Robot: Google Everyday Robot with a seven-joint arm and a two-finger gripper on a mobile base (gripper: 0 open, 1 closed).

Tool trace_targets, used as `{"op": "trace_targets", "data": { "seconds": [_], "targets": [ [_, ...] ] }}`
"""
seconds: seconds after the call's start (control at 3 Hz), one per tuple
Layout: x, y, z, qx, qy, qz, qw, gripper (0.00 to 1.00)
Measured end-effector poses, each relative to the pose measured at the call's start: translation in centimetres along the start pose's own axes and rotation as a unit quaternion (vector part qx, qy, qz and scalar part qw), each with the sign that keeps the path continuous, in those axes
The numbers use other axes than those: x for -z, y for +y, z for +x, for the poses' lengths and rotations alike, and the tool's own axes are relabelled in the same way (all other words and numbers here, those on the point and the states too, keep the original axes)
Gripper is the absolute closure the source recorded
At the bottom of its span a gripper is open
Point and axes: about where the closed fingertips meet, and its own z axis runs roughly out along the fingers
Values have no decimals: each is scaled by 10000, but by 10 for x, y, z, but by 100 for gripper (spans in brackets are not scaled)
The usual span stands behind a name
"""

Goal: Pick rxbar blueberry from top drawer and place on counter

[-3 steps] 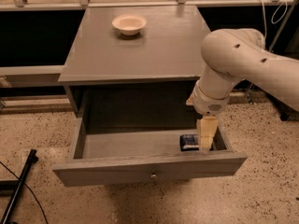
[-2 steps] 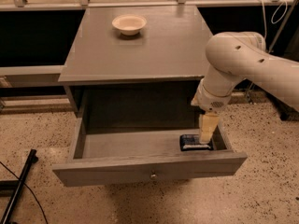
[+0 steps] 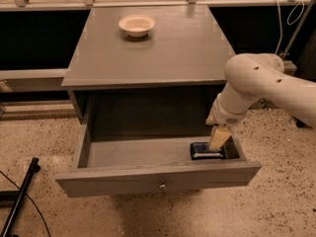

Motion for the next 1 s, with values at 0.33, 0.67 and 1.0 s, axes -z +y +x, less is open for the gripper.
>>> {"op": "trace_targets", "data": {
  "seconds": [0.33,0.67,1.0],
  "targets": [
    [-18,11,4,-49,-18,46,10000,34],
    [-42,15,1,18,-1,65,10000,33],
    [-65,17,-5,152,-26,16,9999,32]
  ]
}}
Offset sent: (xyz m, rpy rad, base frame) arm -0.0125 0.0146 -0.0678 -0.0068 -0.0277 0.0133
